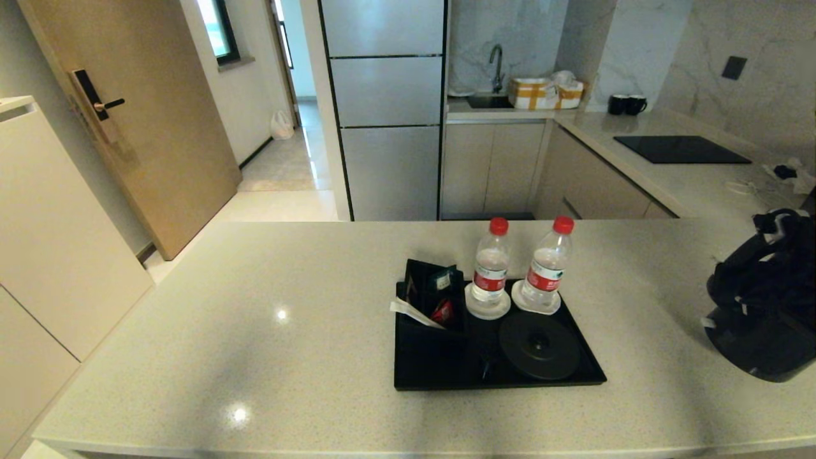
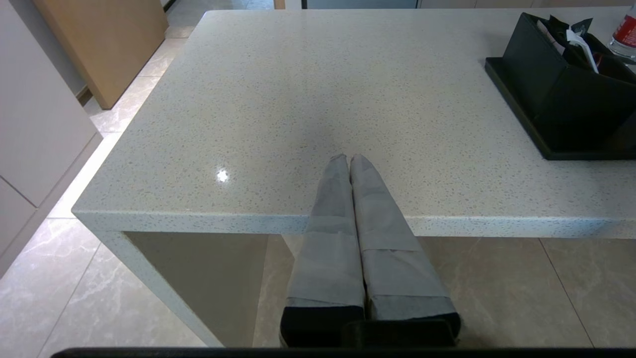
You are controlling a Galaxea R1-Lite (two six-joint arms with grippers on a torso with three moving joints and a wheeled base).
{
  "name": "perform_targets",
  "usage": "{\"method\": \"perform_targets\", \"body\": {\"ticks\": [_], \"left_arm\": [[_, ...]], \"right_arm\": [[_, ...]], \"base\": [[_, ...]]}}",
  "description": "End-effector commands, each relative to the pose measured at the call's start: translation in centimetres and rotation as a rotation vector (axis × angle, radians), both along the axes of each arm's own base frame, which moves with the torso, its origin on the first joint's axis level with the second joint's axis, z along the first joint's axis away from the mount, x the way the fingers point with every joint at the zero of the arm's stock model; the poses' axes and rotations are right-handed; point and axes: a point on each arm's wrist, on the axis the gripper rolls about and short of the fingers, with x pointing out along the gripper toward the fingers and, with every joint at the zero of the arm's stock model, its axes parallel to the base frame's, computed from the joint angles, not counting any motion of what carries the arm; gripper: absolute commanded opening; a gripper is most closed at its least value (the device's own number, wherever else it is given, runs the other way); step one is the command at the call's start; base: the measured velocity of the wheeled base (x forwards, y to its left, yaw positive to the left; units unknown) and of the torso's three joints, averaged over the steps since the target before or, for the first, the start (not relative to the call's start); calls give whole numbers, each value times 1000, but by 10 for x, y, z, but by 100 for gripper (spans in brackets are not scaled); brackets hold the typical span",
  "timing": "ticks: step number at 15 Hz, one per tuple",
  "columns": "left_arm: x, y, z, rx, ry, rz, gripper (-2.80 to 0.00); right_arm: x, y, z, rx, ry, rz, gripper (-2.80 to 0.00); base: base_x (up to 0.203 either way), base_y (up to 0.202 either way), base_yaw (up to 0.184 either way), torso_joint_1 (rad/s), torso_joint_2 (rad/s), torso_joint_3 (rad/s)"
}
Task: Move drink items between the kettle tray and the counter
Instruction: Place it on the right
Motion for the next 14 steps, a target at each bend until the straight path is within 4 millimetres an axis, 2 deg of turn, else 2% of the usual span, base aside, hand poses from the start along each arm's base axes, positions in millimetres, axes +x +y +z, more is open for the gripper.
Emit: {"method": "perform_targets", "body": {"ticks": [1,4,8,10,14], "left_arm": [[0,0,0,0,2,0,-280],[0,0,0,0,1,0,-280],[0,0,0,0,2,0,-280],[0,0,0,0,2,0,-280],[0,0,0,0,2,0,-280]], "right_arm": [[17,-20,-22,6,49,-44,-280],[38,-43,-27,-30,41,-89,-280],[50,-74,-37,-33,49,-159,-280],[51,-79,-48,-29,74,-167,-280],[53,-79,-54,-21,87,-155,-280]], "base": [[0,0,0,0,0,0],[0,0,0,0,0,0],[0,0,0,0,0,0],[0,0,0,0,0,0],[0,0,0,0,0,0]]}}
